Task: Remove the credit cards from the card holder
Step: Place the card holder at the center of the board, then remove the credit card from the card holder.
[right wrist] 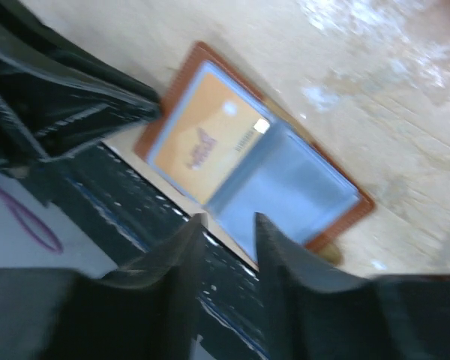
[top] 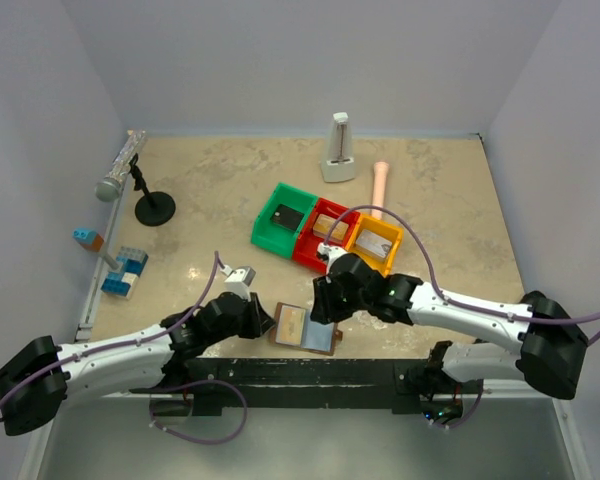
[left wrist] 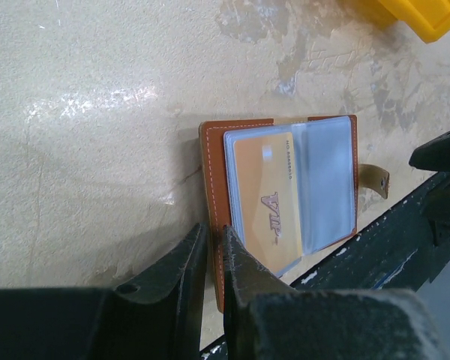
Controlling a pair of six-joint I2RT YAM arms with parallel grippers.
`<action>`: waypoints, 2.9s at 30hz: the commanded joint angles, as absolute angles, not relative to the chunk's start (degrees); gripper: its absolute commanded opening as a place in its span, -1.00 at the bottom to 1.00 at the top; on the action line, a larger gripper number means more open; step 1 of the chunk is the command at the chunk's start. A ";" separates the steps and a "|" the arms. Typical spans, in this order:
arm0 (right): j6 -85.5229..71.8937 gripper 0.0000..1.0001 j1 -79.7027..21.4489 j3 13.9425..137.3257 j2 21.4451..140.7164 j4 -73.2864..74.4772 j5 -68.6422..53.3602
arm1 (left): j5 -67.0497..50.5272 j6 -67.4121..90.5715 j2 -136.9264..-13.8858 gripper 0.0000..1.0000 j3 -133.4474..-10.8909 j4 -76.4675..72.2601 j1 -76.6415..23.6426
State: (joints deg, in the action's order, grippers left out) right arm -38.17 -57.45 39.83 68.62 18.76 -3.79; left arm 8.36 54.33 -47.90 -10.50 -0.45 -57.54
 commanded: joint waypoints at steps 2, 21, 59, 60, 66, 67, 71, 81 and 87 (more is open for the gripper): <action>-41.12 0.09 -58.54 38.76 69.25 5.99 -6.76 | 9.32 52.30 -48.43 -0.62 -13.36 -0.26 -57.83; -55.10 0.17 -58.45 30.94 82.09 -15.38 -13.80 | 7.82 50.98 -49.13 -0.63 -13.27 -1.40 -57.83; -58.71 0.11 -58.36 26.72 81.39 -12.22 -9.76 | 6.07 48.25 -55.55 -0.65 -15.91 -5.09 -57.83; -58.97 0.11 -58.36 26.63 81.30 -11.87 -9.49 | 5.89 48.51 -55.63 -0.65 -15.65 -5.36 -57.83; -60.29 0.11 -58.36 26.72 81.65 -9.23 -8.35 | 4.75 49.66 -55.81 -0.65 -13.63 -7.47 -57.92; -60.55 0.11 -58.27 26.63 81.56 -9.05 -8.26 | 4.66 49.75 -56.07 -0.65 -13.45 -7.82 -57.83; -61.17 0.11 -58.27 26.37 81.56 -8.97 -8.00 | 4.22 50.10 -56.77 -0.65 -12.83 -8.96 -57.83; -62.66 0.12 -57.92 25.93 80.95 -8.96 -7.38 | 2.90 50.89 -59.41 -0.66 -11.51 -11.69 -57.83; -63.72 0.13 -57.66 24.87 80.68 -11.69 -7.47 | 2.02 51.42 -61.17 -0.66 -10.81 -13.62 -57.92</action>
